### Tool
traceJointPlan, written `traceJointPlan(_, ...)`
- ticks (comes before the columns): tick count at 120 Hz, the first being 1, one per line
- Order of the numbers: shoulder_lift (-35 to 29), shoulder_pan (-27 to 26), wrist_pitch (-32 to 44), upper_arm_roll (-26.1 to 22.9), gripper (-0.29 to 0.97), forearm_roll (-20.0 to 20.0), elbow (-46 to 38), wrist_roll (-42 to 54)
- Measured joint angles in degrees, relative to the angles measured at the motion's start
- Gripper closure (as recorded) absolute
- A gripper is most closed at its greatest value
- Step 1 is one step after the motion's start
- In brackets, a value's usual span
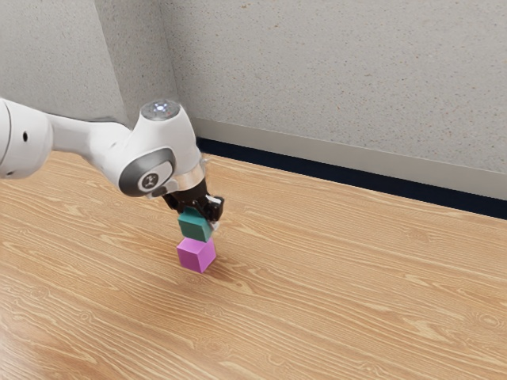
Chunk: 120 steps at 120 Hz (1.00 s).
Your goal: Pick up the blue block with one arm, and put the blue block on the pink block with one arm
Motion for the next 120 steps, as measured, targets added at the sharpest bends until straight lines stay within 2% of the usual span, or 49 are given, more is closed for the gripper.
traceJointPlan(78, 0.1, 4.2, 1.6, -2.4, 0.42, 1.0, -1.8, 2.8)
traceJointPlan(88, 0.3, 5.0, 1.5, -2.5, 0.28, 1.6, -1.7, 2.5)
traceJointPlan(120, 1.1, 7.3, 1.1, -5.0, 0.09, 3.1, -1.6, 0.6)
